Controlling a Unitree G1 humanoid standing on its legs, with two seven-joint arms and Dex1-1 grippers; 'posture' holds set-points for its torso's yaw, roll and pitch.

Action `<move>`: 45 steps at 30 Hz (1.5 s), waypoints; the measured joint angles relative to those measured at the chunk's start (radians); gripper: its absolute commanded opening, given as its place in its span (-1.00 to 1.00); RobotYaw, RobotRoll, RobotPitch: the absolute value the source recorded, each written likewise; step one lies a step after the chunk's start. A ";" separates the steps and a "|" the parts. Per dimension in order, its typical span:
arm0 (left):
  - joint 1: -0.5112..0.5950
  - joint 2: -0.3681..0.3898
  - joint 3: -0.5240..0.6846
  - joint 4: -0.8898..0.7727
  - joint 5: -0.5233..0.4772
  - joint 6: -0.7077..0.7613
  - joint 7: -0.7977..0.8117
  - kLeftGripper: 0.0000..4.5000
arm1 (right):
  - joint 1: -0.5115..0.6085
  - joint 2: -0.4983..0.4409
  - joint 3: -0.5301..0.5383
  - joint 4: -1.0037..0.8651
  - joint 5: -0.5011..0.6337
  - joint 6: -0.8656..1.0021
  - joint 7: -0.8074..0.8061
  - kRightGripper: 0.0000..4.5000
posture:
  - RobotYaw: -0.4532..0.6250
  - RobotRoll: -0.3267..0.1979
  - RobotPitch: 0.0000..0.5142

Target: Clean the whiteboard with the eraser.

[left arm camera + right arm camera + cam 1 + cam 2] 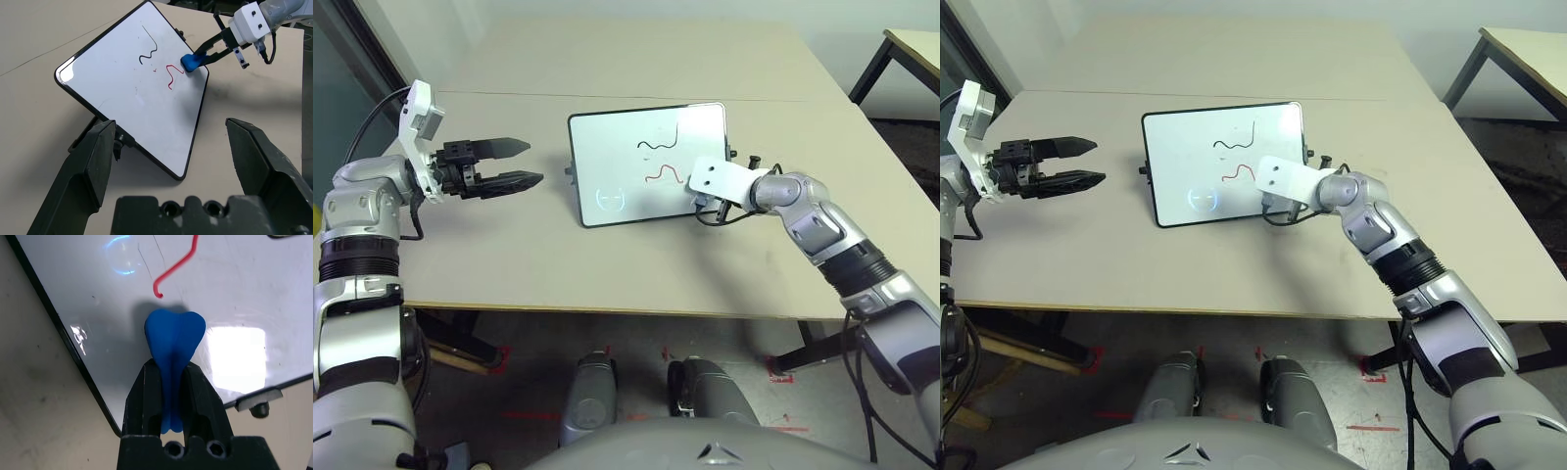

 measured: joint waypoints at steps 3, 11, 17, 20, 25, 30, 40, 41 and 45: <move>0.000 0.000 0.000 -0.001 0.000 0.001 0.001 1.00 | -0.012 0.023 0.005 0.014 -0.019 -0.015 0.005 -0.85 | 0.42 0.25 -0.85; 0.000 0.000 0.000 -0.001 -0.001 0.004 0.002 1.00 | -0.049 0.097 0.026 0.045 -0.053 -0.047 0.012 -0.85 | 0.42 0.25 -0.85; 0.000 -0.001 0.000 -0.003 -0.001 0.004 0.003 1.00 | -0.068 0.116 0.028 0.076 -0.065 -0.067 0.013 -0.85 | 0.41 0.25 -0.84; -0.001 -0.008 0.000 -0.003 -0.001 0.004 0.006 1.00 | -0.068 0.106 0.028 0.080 -0.067 -0.077 0.013 -0.85 | 0.42 0.25 -0.84; -0.002 -0.017 0.000 -0.002 -0.001 0.004 0.009 1.00 | -0.068 0.049 0.025 0.081 -0.073 -0.087 0.014 -0.85 | 0.40 0.25 -0.83; -0.002 -0.020 0.000 -0.002 0.000 0.004 0.009 1.00 | -0.061 -0.011 -0.004 0.087 -0.073 -0.091 0.014 -0.85 | 0.39 0.25 -0.83; -0.008 -0.021 0.000 0.002 0.000 0.004 0.009 1.00 | -0.062 -0.023 -0.013 0.105 -0.074 -0.093 0.014 -0.85 | 0.39 0.25 -0.84; -0.008 -0.021 0.000 0.003 0.000 0.004 0.009 1.00 | -0.065 -0.014 -0.013 0.107 -0.074 -0.093 0.014 -0.85 | 0.39 0.25 -0.84; -0.009 -0.023 0.000 0.003 0.000 0.004 0.010 1.00 | -0.075 0.036 -0.009 0.113 -0.077 -0.094 0.014 -0.85 | 0.40 0.25 -0.84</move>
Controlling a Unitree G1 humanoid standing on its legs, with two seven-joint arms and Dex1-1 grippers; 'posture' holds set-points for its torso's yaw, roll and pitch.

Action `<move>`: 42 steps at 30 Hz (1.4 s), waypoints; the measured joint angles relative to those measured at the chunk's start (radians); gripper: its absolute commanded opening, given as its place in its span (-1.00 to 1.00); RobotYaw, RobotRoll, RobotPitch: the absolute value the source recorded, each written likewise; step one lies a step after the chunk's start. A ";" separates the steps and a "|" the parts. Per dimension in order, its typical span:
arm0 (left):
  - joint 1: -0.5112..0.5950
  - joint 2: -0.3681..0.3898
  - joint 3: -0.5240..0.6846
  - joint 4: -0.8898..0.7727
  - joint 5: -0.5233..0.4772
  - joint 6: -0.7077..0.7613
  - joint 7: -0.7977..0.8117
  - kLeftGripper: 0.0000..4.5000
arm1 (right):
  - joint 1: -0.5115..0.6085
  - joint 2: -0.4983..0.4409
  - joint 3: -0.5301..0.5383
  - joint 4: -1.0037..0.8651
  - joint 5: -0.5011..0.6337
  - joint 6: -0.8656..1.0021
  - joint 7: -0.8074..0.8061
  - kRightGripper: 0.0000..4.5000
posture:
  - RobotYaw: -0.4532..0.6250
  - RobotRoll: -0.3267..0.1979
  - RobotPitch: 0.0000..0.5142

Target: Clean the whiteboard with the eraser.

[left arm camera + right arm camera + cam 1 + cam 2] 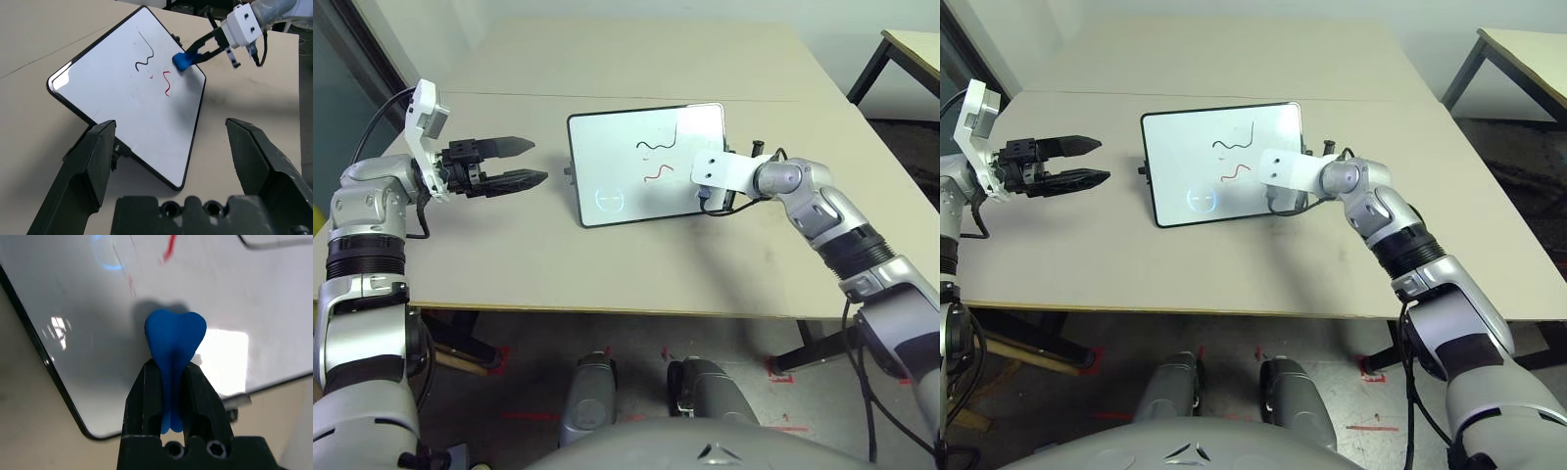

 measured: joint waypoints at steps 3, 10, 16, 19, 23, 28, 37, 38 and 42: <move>0.000 0.000 0.000 0.000 0.000 0.000 0.000 1.00 | -0.020 0.043 0.008 0.011 -0.010 -0.004 0.000 -0.85 | 0.40 0.25 -0.84; 0.000 0.000 0.000 0.000 0.000 0.000 0.001 1.00 | -0.107 0.129 0.023 0.106 -0.034 -0.047 -0.011 -0.85 | 0.44 0.25 -0.85; 0.001 0.000 0.000 -0.003 0.000 0.000 0.002 1.00 | -0.130 0.178 0.036 0.146 -0.040 -0.087 -0.021 -0.85 | 0.45 0.25 -0.86; 0.002 0.000 0.000 -0.005 0.000 0.001 0.002 1.00 | -0.130 0.181 0.039 0.152 -0.041 -0.096 -0.021 -0.85 | 0.45 0.25 -0.85; 0.004 0.000 0.000 -0.008 -0.001 0.002 0.003 1.00 | -0.123 0.154 0.041 0.149 -0.041 -0.108 -0.018 -0.85 | 0.43 0.25 -0.84; 0.004 0.000 0.000 -0.008 0.000 0.002 0.003 1.00 | -0.092 0.105 0.040 0.117 -0.041 -0.110 -0.010 -0.85 | 0.42 0.25 -0.83; 0.001 0.000 -0.001 -0.005 0.000 0.002 0.002 1.00 | -0.064 0.027 0.033 0.110 -0.038 -0.104 -0.002 -0.85 | 0.41 0.25 -0.81; 0.001 0.000 -0.001 -0.005 0.000 0.002 0.002 1.00 | -0.063 0.025 0.033 0.110 -0.038 -0.104 -0.001 -0.85 | 0.41 0.25 -0.81; 0.001 0.000 -0.001 -0.005 0.000 0.002 0.002 1.00 | -0.052 0.023 0.027 0.095 -0.038 -0.099 0.000 -0.85 | 0.41 0.25 -0.80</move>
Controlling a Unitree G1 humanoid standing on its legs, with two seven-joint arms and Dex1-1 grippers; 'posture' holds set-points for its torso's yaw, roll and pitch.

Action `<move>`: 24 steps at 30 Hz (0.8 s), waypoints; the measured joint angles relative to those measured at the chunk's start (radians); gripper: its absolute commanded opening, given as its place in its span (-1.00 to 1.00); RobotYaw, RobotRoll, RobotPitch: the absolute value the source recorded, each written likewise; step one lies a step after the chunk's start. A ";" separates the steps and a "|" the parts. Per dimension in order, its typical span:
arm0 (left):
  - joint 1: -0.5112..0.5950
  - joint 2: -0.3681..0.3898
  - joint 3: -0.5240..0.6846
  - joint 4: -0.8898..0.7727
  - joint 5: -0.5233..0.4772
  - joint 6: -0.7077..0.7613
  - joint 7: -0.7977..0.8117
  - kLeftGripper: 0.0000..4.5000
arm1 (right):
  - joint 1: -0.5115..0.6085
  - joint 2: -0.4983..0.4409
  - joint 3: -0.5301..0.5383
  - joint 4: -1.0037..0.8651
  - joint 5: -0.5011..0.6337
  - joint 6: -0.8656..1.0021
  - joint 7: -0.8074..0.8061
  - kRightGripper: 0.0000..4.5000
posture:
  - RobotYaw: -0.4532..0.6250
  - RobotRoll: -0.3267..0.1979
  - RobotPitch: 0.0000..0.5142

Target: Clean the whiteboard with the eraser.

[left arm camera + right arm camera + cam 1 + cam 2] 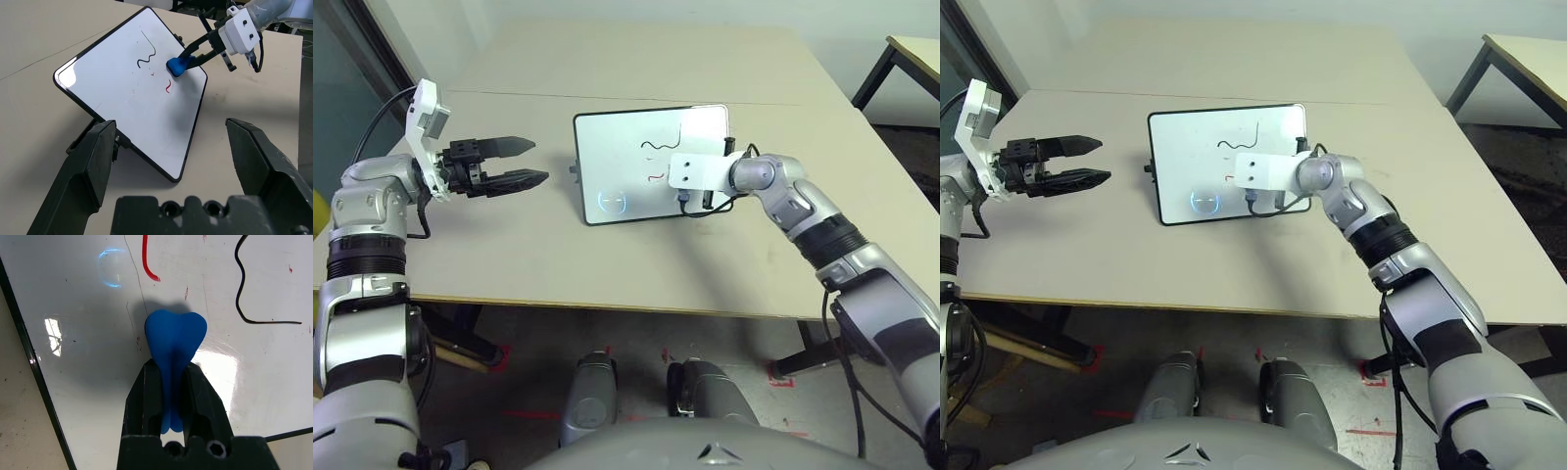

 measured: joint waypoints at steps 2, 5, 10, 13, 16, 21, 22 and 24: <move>0.000 0.000 0.000 0.000 0.000 0.000 0.000 1.00 | 0.006 0.001 -0.001 -0.013 0.000 0.005 0.001 -0.85 | 0.41 0.25 -0.80; 0.000 0.000 0.000 0.000 0.000 0.000 0.000 1.00 | 0.006 0.015 -0.001 -0.023 -0.001 0.014 0.003 -0.85 | 0.42 0.25 -0.78; 0.000 0.000 0.000 0.000 0.000 0.001 0.000 1.00 | 0.007 0.050 0.002 -0.034 -0.010 0.021 0.005 -0.85 | 0.43 0.25 -0.77; 0.000 0.000 0.000 0.000 0.000 0.003 0.000 1.00 | 0.004 0.075 0.011 -0.038 -0.021 0.021 0.011 -0.85 | 0.43 0.25 -0.75; 0.000 0.000 0.000 -0.001 0.000 0.005 0.000 1.00 | 0.003 0.101 0.018 -0.040 -0.028 0.020 0.014 -0.85 | 0.43 0.25 -0.75; 0.001 0.001 0.000 -0.001 0.000 0.008 0.000 1.00 | 0.003 0.134 0.030 -0.049 -0.045 0.020 0.017 -0.85 | 0.43 0.25 -0.74; 0.001 0.001 0.000 -0.001 0.000 0.008 0.000 1.00 | 0.003 0.140 0.035 -0.051 -0.047 0.019 0.017 -0.85 | 0.43 0.25 -0.74; 0.001 0.001 0.000 -0.001 0.000 0.008 0.000 1.00 | 0.001 0.150 0.043 -0.055 -0.058 0.017 0.018 -0.85 | 0.43 0.25 -0.74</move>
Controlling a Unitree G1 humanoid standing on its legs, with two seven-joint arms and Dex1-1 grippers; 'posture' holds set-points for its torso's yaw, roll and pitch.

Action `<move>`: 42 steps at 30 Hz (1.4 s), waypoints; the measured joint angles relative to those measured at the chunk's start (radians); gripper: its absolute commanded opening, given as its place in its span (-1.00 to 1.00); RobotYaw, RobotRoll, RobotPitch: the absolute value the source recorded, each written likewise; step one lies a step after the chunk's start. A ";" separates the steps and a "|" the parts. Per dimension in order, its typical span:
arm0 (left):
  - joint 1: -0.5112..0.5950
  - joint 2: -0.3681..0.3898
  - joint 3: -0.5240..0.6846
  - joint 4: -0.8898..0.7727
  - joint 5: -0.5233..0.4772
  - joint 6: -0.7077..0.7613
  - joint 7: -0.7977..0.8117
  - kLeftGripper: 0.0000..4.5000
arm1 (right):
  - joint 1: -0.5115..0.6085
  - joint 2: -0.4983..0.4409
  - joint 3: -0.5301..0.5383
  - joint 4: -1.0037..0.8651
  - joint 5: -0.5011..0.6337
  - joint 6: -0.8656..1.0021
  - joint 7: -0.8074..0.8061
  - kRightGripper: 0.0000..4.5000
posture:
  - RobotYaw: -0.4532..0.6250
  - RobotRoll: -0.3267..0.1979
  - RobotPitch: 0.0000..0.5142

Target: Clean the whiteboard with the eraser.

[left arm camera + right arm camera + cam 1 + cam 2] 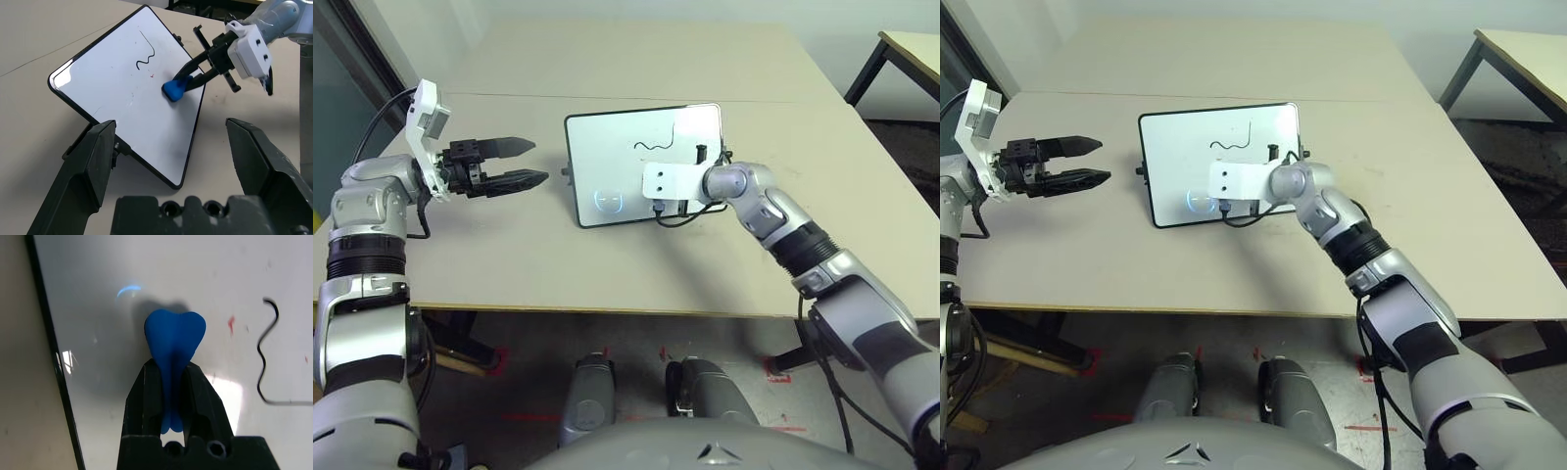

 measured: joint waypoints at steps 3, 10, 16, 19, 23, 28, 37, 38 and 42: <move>0.000 0.000 0.000 0.000 0.000 0.000 0.000 1.00 | -0.006 0.019 0.013 0.000 -0.010 0.000 0.000 -0.85 | 0.44 0.25 -0.74; 0.000 0.000 -0.001 0.000 0.000 0.000 0.000 1.00 | -0.009 0.021 0.018 0.001 -0.019 -0.013 0.006 -0.85 | 0.43 0.25 -0.72; 0.000 0.000 -0.008 0.001 0.000 0.000 -0.001 1.00 | -0.013 -0.034 0.013 -0.002 -0.018 -0.036 0.012 -0.85 | 0.41 0.25 -0.72; -0.002 -0.001 -0.011 0.003 0.000 0.000 -0.001 1.00 | -0.014 -0.079 0.010 -0.001 -0.019 -0.040 0.013 -0.85 | 0.41 0.25 -0.72; -0.006 -0.002 -0.018 0.008 0.000 0.000 -0.002 1.00 | -0.014 -0.140 0.007 -0.001 -0.020 -0.047 0.015 -0.85 | 0.40 0.25 -0.72; -0.011 -0.008 -0.025 0.010 0.000 -0.001 -0.002 1.00 | -0.012 -0.175 0.005 -0.004 -0.019 -0.058 0.016 -0.85 | 0.39 0.25 -0.73; -0.018 -0.009 -0.026 0.012 0.000 -0.006 -0.002 1.00 | -0.012 -0.170 -0.013 -0.003 -0.019 -0.047 0.016 -0.85 | 0.39 0.25 -0.74; -0.018 -0.010 -0.026 0.013 0.000 -0.006 -0.002 1.00 | -0.013 -0.163 -0.015 -0.003 -0.019 -0.042 0.016 -0.85 | 0.39 0.25 -0.74; -0.020 -0.010 -0.027 0.013 0.000 -0.007 -0.002 1.00 | -0.016 -0.134 -0.020 0.002 -0.021 -0.033 0.015 -0.85 | 0.40 0.25 -0.75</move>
